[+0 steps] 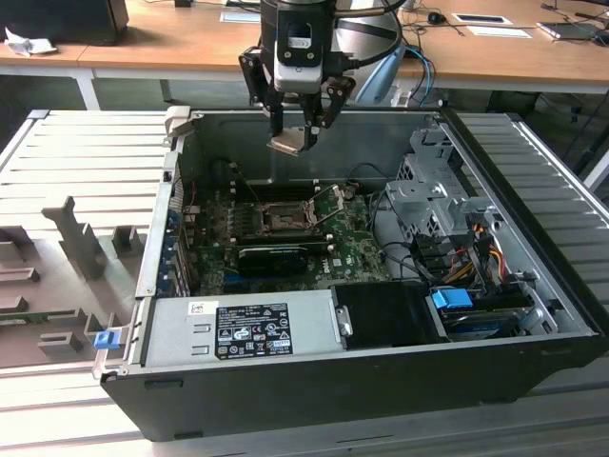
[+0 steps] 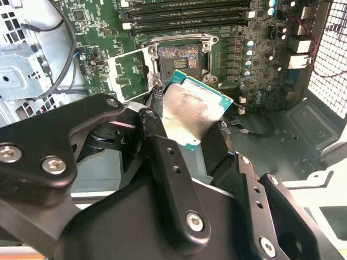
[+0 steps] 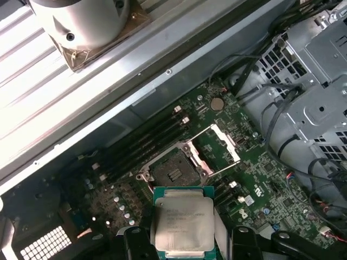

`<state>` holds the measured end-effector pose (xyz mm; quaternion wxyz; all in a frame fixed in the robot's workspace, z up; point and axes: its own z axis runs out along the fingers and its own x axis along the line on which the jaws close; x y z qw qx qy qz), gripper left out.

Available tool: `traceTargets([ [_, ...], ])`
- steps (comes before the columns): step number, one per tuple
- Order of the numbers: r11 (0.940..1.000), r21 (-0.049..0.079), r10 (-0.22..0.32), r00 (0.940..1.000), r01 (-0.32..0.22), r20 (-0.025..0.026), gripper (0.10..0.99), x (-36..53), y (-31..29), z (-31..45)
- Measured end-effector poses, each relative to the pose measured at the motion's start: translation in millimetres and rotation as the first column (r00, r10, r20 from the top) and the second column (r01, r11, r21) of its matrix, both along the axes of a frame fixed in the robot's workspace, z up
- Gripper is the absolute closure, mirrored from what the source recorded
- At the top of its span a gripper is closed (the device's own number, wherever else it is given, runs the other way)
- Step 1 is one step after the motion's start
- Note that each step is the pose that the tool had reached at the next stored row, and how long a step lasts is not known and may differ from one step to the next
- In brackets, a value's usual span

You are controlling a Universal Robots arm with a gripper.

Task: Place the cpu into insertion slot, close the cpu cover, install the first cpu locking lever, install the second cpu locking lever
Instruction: 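Place the cpu into insertion slot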

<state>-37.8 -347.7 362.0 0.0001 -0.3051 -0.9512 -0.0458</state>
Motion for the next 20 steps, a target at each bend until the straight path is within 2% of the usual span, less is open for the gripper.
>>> traceTargets([
  [10,0.9968,0.0,-0.079,0.9968,0.079,0.0,0.561,0.0,0.0,-1.0],
  [16,0.9899,0.0,-0.142,0.9899,0.142,0.0,0.561,0.1,0.0,-1.5],
  [20,0.9884,0.0,-0.152,0.9884,0.152,0.0,0.561,0.1,0.0,-4.4],
])
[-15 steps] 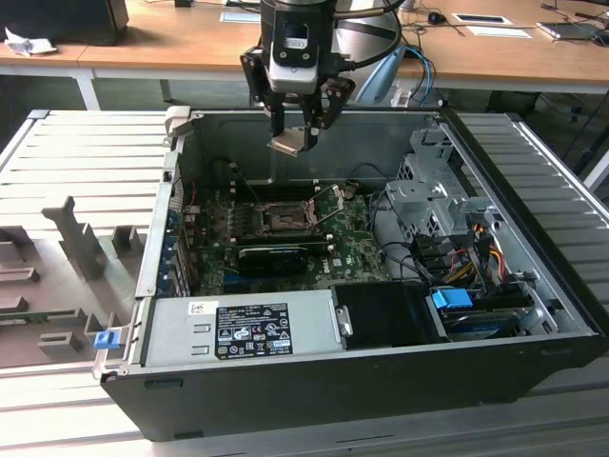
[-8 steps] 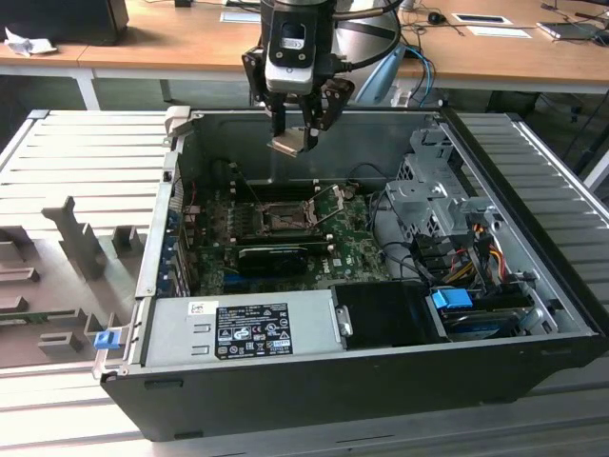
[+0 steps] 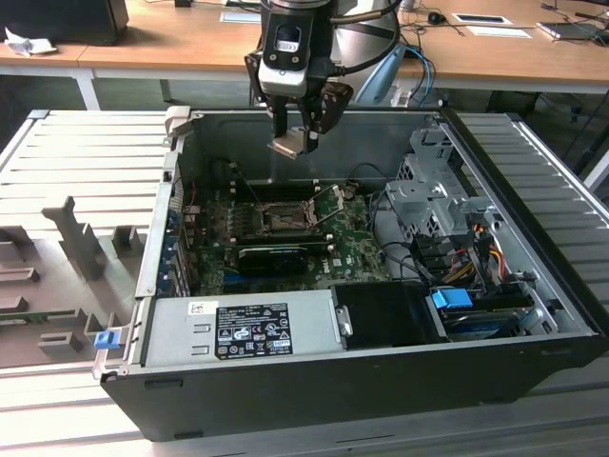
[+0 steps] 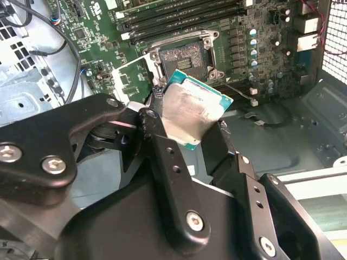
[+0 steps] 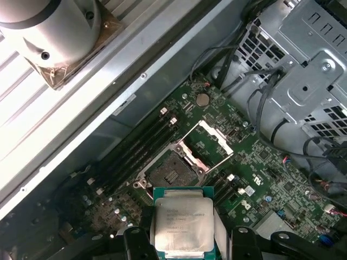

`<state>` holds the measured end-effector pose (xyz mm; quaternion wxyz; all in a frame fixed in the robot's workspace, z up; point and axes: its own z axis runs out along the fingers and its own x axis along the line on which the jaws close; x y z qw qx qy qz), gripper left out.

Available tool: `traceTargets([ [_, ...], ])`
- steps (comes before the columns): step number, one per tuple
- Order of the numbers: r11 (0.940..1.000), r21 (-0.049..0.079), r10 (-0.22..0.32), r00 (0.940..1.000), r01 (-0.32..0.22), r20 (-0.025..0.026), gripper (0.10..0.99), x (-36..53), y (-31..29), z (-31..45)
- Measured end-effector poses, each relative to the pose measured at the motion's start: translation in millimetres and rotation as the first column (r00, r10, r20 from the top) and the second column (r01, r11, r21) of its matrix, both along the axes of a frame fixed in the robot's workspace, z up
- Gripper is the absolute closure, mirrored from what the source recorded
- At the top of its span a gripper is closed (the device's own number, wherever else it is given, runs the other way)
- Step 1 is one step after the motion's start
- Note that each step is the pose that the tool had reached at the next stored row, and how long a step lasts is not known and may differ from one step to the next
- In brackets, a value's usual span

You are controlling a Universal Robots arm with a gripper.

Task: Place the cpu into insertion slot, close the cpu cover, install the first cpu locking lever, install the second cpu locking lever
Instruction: 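Place the cpu into insertion slot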

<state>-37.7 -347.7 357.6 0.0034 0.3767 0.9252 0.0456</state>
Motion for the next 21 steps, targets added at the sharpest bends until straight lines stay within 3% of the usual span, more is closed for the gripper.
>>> traceTargets([
  [3,1.0,0.0,-0.002,1.0,0.002,-0.0001,0.561,0.0,0.0,-1.8],
  [7,0.9967,0.0,-0.081,0.9967,0.081,0.0001,0.561,0.0,0.0,-2.5],
  [12,0.9827,0.0,-0.185,0.9827,0.185,0.0,0.561,0.0,0.0,-3.3],
  [21,0.9696,0.0,-0.245,0.9696,0.245,-0.0001,0.561,0.0,0.0,-6.4],
])
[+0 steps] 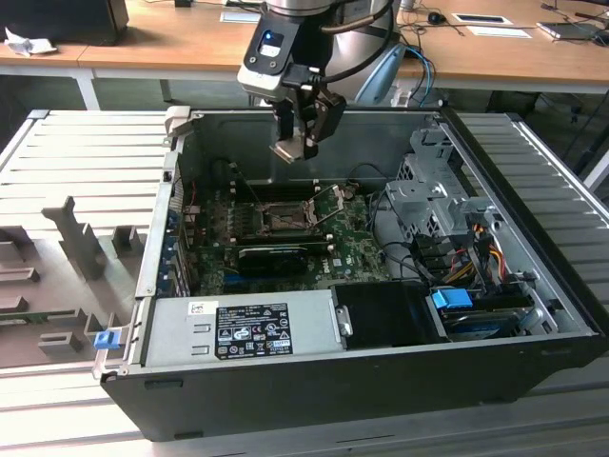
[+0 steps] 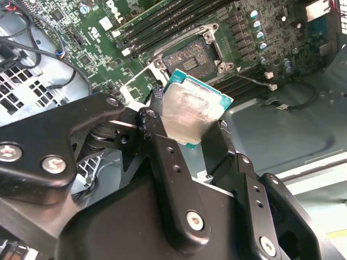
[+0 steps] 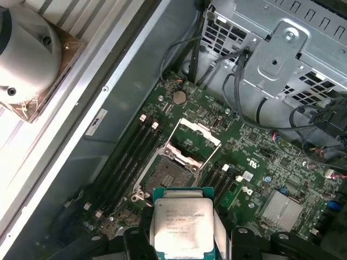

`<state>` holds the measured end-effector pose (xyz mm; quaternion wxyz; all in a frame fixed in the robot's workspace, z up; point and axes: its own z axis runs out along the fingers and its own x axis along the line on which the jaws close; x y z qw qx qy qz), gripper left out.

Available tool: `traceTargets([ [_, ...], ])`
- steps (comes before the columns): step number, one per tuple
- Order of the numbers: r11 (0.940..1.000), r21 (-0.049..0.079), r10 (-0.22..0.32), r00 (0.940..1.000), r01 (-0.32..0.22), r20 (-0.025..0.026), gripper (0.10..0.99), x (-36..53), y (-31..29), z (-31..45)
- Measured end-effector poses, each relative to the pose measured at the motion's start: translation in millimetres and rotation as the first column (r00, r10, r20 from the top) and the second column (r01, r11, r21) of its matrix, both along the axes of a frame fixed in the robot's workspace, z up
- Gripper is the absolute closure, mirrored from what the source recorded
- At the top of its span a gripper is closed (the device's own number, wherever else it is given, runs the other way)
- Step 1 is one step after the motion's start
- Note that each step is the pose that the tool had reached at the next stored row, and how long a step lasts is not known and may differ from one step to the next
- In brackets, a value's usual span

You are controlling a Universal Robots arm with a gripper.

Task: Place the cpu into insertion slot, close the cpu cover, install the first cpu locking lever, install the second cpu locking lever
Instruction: 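Place the cpu into insertion slot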

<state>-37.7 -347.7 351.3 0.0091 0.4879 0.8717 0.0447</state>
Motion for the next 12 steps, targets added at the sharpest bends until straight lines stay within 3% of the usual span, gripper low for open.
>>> traceTargets([
  [12,0.9991,0.0,-0.043,0.9991,0.043,0.0001,0.561,0.0,0.0,-5.1],
])
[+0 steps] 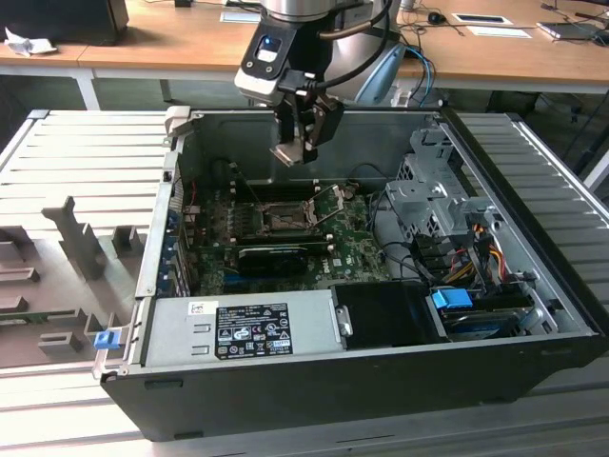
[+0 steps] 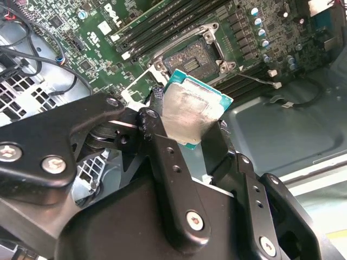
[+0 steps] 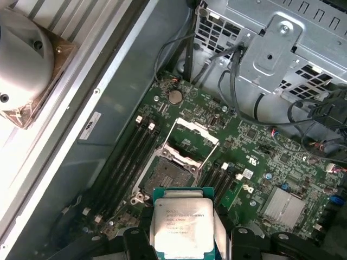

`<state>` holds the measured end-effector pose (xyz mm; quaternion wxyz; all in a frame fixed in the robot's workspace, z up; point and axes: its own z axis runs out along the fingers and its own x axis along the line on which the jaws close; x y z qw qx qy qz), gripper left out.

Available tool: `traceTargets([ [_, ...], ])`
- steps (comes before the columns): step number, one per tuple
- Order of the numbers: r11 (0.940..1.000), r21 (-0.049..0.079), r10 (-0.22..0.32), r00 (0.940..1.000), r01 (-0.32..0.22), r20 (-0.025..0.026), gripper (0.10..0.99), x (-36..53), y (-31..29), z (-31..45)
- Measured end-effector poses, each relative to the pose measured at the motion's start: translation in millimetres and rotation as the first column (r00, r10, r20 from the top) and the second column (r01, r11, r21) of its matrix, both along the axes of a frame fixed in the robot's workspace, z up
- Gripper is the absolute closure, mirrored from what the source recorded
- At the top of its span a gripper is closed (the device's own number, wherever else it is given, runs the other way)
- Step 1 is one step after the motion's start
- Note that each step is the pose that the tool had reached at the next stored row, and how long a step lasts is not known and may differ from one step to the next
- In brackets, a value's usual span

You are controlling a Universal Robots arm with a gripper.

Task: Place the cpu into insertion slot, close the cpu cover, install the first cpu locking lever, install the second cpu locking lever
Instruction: 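Place the cpu into insertion slot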

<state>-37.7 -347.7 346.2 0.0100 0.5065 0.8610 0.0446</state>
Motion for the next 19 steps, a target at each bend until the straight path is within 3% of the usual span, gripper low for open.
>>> traceTargets([
  [19,0.9984,0.0,-0.056,0.9984,0.056,-0.0002,0.561,0.0,0.0,-6.2],
])
